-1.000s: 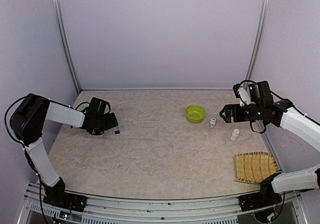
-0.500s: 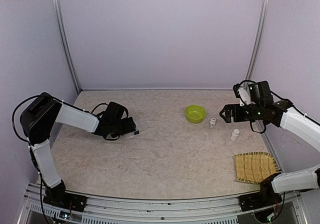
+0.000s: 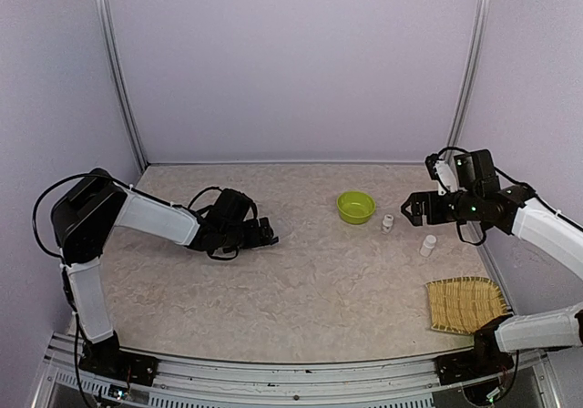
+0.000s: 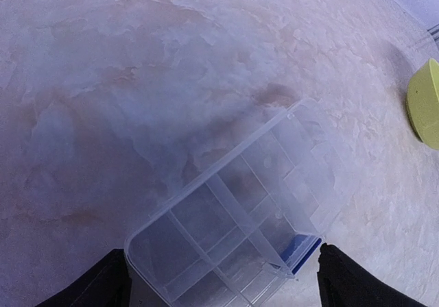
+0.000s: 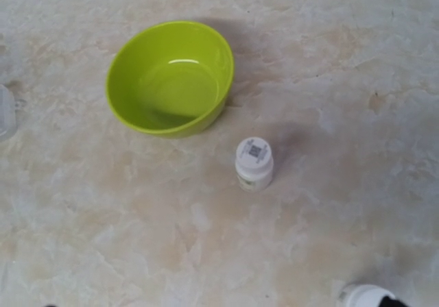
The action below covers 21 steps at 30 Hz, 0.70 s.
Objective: Sort the pills into containers
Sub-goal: Move the pill container to the center of the board.
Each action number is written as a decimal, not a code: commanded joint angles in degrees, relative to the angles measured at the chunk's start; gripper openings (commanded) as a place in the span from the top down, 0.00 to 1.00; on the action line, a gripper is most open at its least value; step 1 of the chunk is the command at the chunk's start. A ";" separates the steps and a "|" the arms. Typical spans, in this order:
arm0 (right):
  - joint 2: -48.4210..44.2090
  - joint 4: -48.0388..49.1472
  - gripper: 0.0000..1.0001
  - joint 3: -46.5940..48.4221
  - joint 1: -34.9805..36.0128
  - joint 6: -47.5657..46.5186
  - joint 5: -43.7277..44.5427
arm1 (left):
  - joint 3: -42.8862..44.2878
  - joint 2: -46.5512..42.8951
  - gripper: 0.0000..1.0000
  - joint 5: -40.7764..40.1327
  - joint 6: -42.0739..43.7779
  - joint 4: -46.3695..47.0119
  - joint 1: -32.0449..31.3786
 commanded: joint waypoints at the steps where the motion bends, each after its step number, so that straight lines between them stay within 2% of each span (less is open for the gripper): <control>1: -1.88 0.28 0.00 -1.75 0.36 -1.50 0.38 | 0.84 -3.33 0.01 -1.92 9.60 -1.52 -0.18; 5: -3.21 0.70 0.00 -2.35 0.36 -1.40 1.87 | 0.56 -5.56 0.01 -2.02 21.99 -1.18 -0.18; 10: -4.12 1.42 0.00 -2.58 0.37 -1.20 0.67 | -0.78 -6.83 0.01 4.38 33.41 -0.45 0.26; 15: -3.05 1.26 0.00 -2.28 0.36 -0.95 0.43 | -0.35 -4.98 0.01 10.53 40.16 -2.25 1.49; 21: -3.37 1.01 0.00 -2.12 0.36 -0.89 -0.13 | -0.04 -4.14 0.01 10.03 47.00 -4.57 3.38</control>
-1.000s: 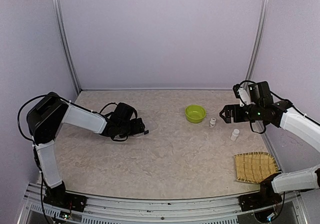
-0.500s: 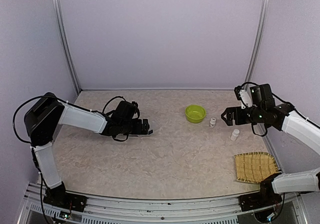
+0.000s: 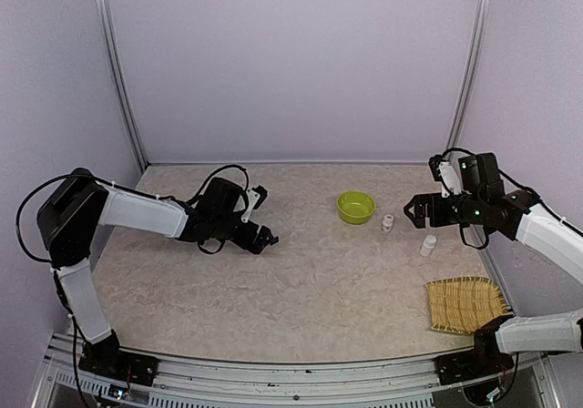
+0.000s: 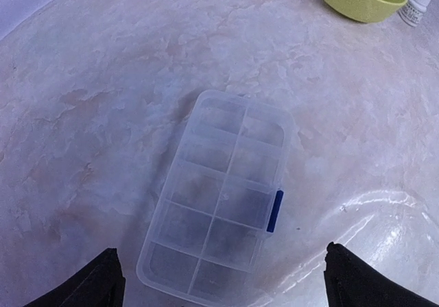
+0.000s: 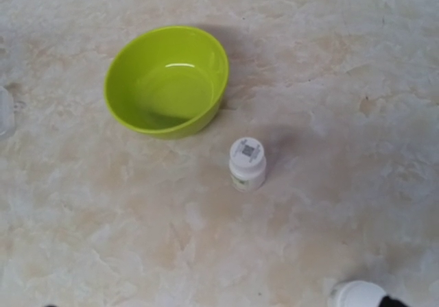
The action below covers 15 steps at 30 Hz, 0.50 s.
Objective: Sort the pills into containers
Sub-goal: Move the pill container to the center of the board, then pick up the pill container from the center of the board.
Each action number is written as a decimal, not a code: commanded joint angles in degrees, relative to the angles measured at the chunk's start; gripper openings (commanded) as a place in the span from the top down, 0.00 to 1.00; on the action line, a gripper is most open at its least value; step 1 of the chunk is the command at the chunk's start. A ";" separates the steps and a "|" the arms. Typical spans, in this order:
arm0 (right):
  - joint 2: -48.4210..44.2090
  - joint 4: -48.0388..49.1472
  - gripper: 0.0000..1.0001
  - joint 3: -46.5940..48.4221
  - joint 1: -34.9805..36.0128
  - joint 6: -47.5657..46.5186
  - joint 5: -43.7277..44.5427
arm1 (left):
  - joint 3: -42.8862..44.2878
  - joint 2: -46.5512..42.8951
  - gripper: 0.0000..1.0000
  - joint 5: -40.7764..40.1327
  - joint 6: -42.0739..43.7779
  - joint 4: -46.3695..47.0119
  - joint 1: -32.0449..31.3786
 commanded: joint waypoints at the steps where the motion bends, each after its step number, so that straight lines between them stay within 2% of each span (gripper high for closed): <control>1: -0.18 0.47 0.00 -0.06 0.36 0.01 -1.00 | -0.15 1.24 0.01 0.99 7.65 -1.63 1.87; 6: -0.17 0.32 0.00 -0.05 0.36 -0.16 -1.48 | 1.07 2.86 0.01 5.00 8.84 -2.17 3.82; 15: -0.35 0.17 0.00 -0.36 0.36 -0.90 -1.81 | 5.45 6.92 0.02 6.90 8.70 -7.59 3.90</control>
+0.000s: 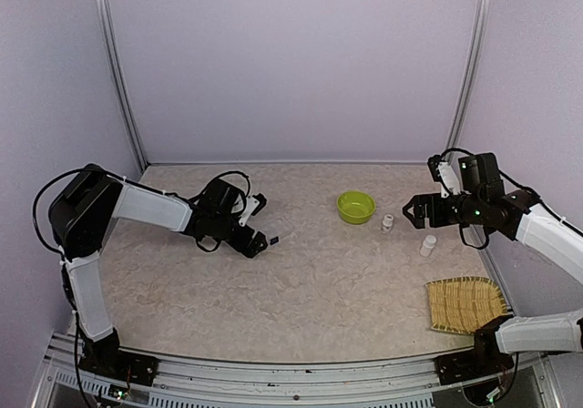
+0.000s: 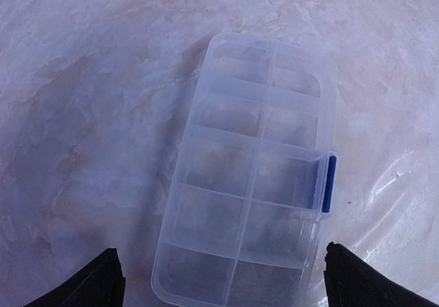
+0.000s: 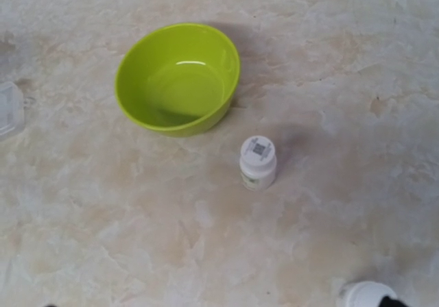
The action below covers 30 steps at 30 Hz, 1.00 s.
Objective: Sort the pills into containers
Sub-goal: Pick up the pill container from the center of the board.
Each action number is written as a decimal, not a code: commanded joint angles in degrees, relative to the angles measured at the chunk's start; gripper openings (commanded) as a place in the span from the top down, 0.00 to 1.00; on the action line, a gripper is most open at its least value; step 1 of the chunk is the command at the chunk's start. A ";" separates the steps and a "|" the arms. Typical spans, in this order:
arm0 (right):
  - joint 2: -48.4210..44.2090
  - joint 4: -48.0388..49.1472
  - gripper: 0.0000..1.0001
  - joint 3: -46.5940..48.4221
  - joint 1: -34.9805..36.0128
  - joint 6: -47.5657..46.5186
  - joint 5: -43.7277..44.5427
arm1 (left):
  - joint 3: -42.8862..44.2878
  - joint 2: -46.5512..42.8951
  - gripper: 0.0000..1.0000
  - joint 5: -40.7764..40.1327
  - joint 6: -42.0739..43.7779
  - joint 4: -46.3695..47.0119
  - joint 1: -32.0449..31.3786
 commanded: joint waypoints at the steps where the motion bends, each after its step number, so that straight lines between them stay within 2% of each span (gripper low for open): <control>1: -0.35 0.22 0.00 -0.45 0.36 -0.75 -0.50 | 2.71 2.07 0.02 1.91 0.88 -3.27 -0.10; 11: -0.22 0.62 0.00 -0.54 0.37 -0.96 -0.50 | 4.74 4.45 0.17 1.62 0.84 -5.44 -0.82; 17: -0.26 0.88 0.00 -0.68 0.38 -1.00 -0.68 | 4.65 4.52 0.34 2.02 1.50 -5.85 -1.77; 20: -0.13 1.16 0.00 -0.67 0.36 -0.94 -1.20 | 4.73 4.32 0.38 3.10 1.37 -6.06 -2.30; 25: -1.04 3.30 0.00 -1.25 0.36 -1.17 -5.49 | 4.58 2.81 0.46 6.82 0.51 -5.81 -3.13; 30: -2.93 8.52 0.00 -3.31 0.36 -1.06 -15.71 | 3.93 -0.03 0.46 12.45 -1.41 -4.66 -4.13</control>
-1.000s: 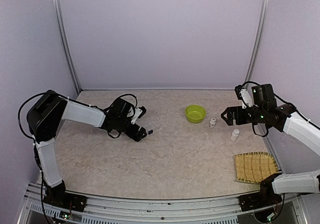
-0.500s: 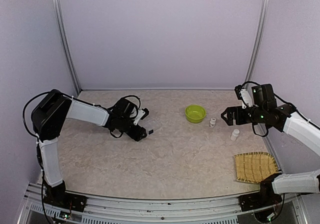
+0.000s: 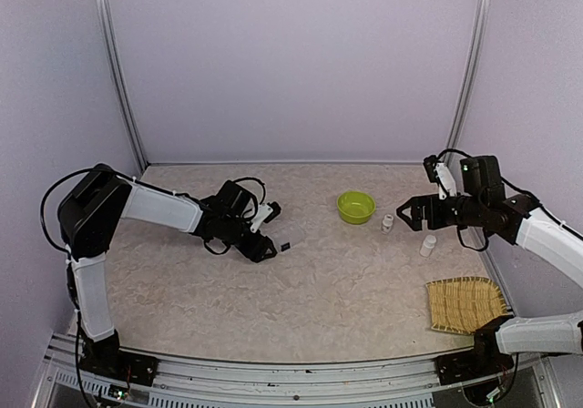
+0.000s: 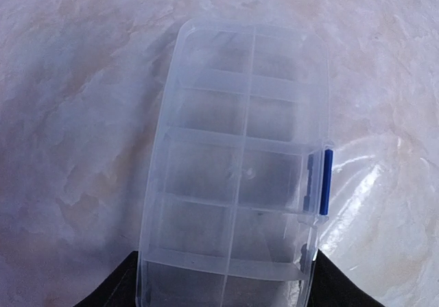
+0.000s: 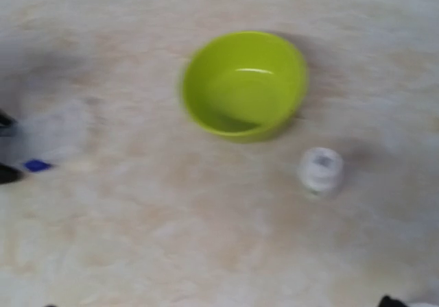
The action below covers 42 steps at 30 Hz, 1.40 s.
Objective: Sort the pills into containers
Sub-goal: Pick up the pill container from the center of the board, then pass from the left arm to the right
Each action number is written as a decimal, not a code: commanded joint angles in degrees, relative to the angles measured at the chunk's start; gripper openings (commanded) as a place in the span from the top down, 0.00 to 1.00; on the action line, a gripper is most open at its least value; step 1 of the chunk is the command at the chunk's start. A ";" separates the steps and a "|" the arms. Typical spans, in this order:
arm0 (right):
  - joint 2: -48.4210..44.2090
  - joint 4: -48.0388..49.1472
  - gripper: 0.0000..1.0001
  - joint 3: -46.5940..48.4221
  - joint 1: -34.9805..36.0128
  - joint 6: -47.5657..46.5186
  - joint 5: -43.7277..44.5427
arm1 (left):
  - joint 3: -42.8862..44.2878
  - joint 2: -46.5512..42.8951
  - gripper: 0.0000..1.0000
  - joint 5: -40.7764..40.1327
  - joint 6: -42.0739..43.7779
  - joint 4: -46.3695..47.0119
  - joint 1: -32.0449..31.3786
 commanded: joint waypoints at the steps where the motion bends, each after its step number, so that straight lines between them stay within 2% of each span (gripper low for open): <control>1: -2.29 6.54 0.00 -2.02 0.36 -0.60 -12.47 | -0.34 -3.82 0.46 7.68 -2.18 -0.25 -1.37; 5: -1.23 8.65 0.00 -1.52 1.62 -1.37 -22.65 | -1.29 -6.33 0.46 12.46 -3.80 1.40 -3.04; 13: 0.78 9.39 0.00 -0.70 6.40 -2.75 -23.96 | -3.22 -10.56 0.45 18.70 -5.74 3.69 -7.26; 22: 6.32 16.75 0.01 -2.88 6.95 8.23 -31.36 | -3.78 -15.27 0.45 13.42 -3.24 2.07 -12.39; 29: 7.41 18.44 0.01 -3.82 8.98 8.99 -31.57 | -4.37 -19.26 0.45 11.84 -0.27 0.58 -15.36; 37: 1.46 22.05 0.00 -7.37 11.91 -0.78 -27.93 | -2.85 -20.52 0.45 18.17 -0.24 -3.11 -15.44; 42: -0.89 25.80 0.00 -9.84 12.24 -4.54 -32.92 | -2.75 -21.26 0.45 22.12 -0.68 -3.90 -15.53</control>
